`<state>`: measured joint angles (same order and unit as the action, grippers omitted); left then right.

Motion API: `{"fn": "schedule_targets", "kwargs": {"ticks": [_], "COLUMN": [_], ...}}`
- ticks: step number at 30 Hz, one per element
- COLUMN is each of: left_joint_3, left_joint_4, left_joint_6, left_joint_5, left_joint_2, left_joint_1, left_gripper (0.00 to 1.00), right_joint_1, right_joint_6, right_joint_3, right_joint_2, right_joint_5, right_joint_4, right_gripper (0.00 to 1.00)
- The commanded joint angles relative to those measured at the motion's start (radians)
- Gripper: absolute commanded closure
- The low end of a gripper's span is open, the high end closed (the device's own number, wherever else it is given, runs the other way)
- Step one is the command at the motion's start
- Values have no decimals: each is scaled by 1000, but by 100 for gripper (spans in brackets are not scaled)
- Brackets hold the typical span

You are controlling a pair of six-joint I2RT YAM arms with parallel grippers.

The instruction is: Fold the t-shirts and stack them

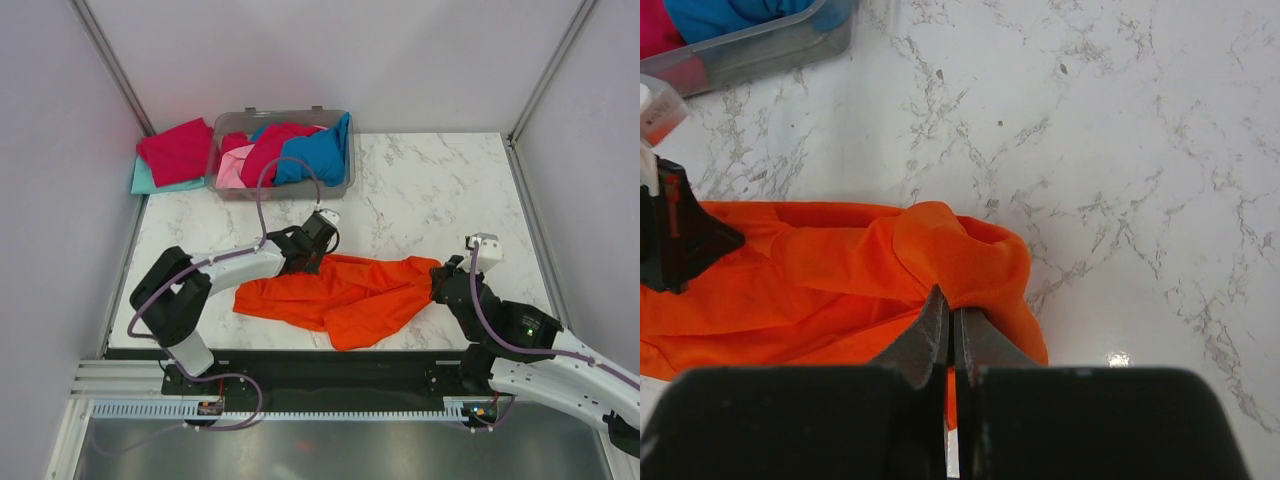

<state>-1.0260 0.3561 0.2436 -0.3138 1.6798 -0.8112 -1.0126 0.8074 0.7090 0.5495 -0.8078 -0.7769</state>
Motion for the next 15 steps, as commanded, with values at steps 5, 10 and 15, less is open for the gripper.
{"fn": "schedule_targets", "kwargs": {"ticks": [5, 10, 15], "left_joint_3": [-170, -330, -478], "left_joint_4": [213, 333, 343], "left_joint_6": [-9, -53, -187], "left_joint_5": [-47, -85, 2], "left_joint_2": [-333, -546, -775], "left_joint_1": [-2, -2, -3], "left_gripper": [98, 98, 98], "right_joint_1": [-4, -3, -3], "right_joint_6": [-19, -146, -382], "right_joint_3": [87, 275, 522], "right_joint_2": [-16, -5, 44], "right_joint_5": [6, 18, 125], "right_joint_4": [1, -18, -18], "right_gripper": [100, 100, 100]}}
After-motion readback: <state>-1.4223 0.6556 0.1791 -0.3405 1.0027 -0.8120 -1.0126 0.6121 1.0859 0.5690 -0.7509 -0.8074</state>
